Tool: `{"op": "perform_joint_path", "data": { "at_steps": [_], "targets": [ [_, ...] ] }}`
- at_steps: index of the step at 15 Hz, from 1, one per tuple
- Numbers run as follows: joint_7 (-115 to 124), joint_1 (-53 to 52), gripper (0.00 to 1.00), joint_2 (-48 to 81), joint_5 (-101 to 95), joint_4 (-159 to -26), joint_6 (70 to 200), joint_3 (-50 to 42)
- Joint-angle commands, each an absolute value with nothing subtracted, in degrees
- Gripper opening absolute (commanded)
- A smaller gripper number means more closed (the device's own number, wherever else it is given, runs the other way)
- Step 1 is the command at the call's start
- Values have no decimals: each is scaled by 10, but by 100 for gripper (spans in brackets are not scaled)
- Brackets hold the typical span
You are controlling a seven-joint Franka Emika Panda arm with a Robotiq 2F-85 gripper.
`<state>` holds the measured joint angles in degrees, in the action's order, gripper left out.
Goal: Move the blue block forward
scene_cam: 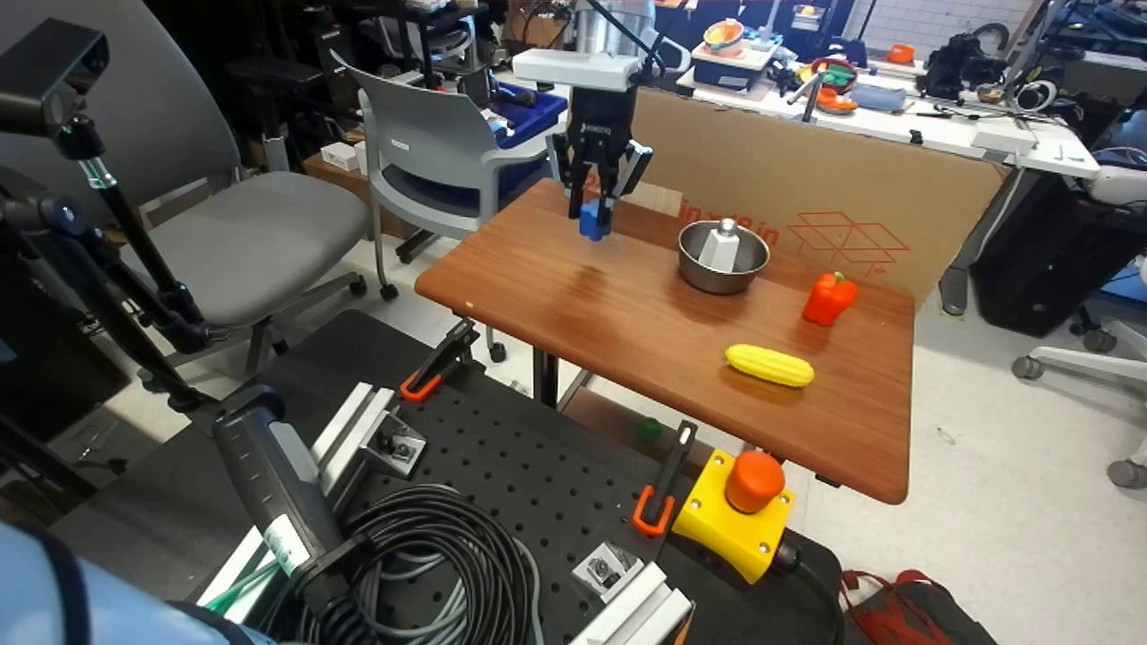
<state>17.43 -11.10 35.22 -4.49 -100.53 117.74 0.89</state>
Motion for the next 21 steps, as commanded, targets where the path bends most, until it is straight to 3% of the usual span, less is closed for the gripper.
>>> {"op": "perform_joint_path", "data": {
  "at_steps": [1, 19, 20, 21],
  "targets": [
    [168, -128, 16, 413, -56, -896, 1122, 15],
    [75, -179, 16, 719, -130, -416, 836, -5],
    [70, -179, 66, 724, -130, -405, 830, -6],
    [65, -179, 68, 727, -128, -395, 825, -7]
  ]
}}
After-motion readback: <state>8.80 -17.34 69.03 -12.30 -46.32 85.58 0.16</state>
